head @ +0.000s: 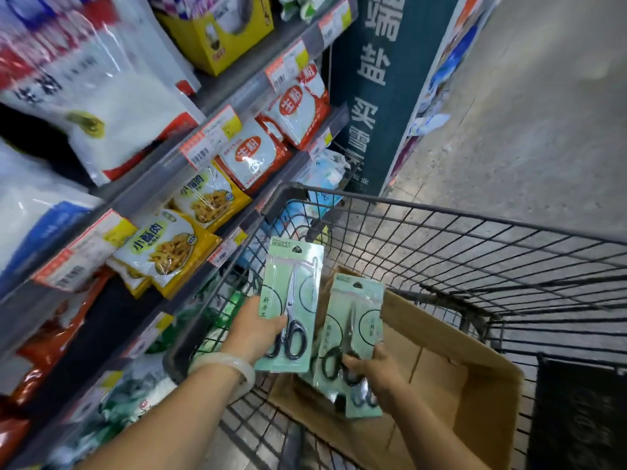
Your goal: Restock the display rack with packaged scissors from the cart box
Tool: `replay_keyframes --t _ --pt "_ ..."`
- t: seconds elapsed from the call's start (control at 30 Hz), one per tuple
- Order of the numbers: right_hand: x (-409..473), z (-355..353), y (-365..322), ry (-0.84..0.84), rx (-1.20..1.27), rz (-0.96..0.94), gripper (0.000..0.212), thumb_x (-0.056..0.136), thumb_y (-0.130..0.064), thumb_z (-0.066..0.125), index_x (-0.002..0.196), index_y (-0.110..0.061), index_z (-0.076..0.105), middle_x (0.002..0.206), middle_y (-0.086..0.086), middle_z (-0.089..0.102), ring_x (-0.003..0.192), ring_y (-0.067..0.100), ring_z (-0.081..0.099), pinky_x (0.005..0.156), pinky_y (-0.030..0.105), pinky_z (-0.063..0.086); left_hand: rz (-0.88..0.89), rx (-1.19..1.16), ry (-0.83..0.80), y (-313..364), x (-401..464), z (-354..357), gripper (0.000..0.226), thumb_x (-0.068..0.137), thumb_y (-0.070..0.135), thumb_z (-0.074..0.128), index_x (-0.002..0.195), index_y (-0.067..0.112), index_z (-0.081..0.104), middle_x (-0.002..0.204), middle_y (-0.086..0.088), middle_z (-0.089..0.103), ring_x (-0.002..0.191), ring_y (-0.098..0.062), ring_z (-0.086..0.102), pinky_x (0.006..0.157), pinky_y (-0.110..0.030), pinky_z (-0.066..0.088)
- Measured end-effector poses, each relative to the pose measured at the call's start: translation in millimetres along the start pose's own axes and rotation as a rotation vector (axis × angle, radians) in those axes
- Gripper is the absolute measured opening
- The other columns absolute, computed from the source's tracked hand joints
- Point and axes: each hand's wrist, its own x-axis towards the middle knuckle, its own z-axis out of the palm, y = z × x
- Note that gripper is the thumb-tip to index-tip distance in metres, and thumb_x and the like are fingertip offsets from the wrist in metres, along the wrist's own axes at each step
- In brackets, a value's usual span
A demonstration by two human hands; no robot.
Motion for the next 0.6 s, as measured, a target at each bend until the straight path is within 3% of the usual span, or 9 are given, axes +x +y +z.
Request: replay_keyframes --t 0.1,0.2,0.23,0.33,0.4,0.5,0.6 --pt "-29 5 -30 -0.055 -0.023 -0.164 0.027 0.080 0.004 0.066 0.103 -0.008 0.061 0.100 0.012 0.072 0.087 0.024 0.070 0.071 0.034 0.057 0.077 -0.053 0.021 7 -21 -19 0.022 0.088 0.013 0.062 0.107 0.015 0.051 0.106 -0.006 0.063 0.095 -0.025 0.059 0.081 -0.035 0.048" --pt "-62 24 -58 -0.112 -0.066 -0.289 0.025 0.081 0.004 0.064 0.102 -0.009 0.062 0.099 0.010 0.073 0.091 0.027 0.070 0.083 0.043 0.056 0.153 -0.093 0.042 4 -48 -43 0.019 0.091 0.015 0.058 0.108 0.015 0.051 0.103 -0.004 0.061 0.087 -0.019 0.057 0.072 -0.030 0.044" --pt "-75 33 -65 -0.131 -0.081 -0.325 0.025 0.081 0.004 0.065 0.102 -0.009 0.062 0.099 0.011 0.073 0.090 0.028 0.070 0.082 0.043 0.057 0.172 -0.109 0.051 1 -58 -52 0.020 0.091 0.015 0.057 0.110 0.014 0.050 0.106 -0.004 0.061 0.087 -0.018 0.057 0.072 -0.030 0.045" --pt "-116 64 -74 -0.189 -0.140 -0.423 0.021 0.082 0.005 0.064 0.098 -0.008 0.063 0.085 0.007 0.074 0.073 0.019 0.072 0.061 0.029 0.057 0.215 -0.209 0.093 -18 -91 -85 0.035 0.092 0.019 0.057 0.124 0.014 0.044 0.127 -0.003 0.055 0.109 -0.024 0.055 0.092 -0.035 0.046" --pt "-142 88 -71 -0.211 -0.206 -0.488 0.021 0.081 0.005 0.064 0.100 -0.005 0.063 0.082 0.007 0.073 0.069 0.017 0.069 0.061 0.029 0.055 0.244 -0.262 0.123 -40 -112 -110 0.024 0.090 0.021 0.060 0.112 0.019 0.050 0.122 -0.005 0.059 0.109 -0.025 0.058 0.093 -0.040 0.048" --pt "-180 126 -54 -0.259 -0.271 -0.547 0.029 0.080 0.005 0.067 0.107 -0.004 0.061 0.093 0.013 0.073 0.081 0.029 0.068 0.074 0.040 0.055 0.274 -0.357 0.205 -83 -151 -150 0.013 0.089 0.015 0.060 0.091 0.024 0.051 0.106 -0.009 0.064 0.093 -0.026 0.062 0.079 -0.040 0.049" --pt "-220 170 -23 -0.339 -0.366 -0.613 0.034 0.079 0.003 0.068 0.109 -0.009 0.060 0.090 0.009 0.073 0.077 0.026 0.066 0.063 0.035 0.054 0.286 -0.463 0.282 -139 -198 -187 0.013 0.090 0.013 0.059 0.099 0.019 0.051 0.105 -0.009 0.063 0.092 -0.027 0.061 0.070 -0.032 0.045"
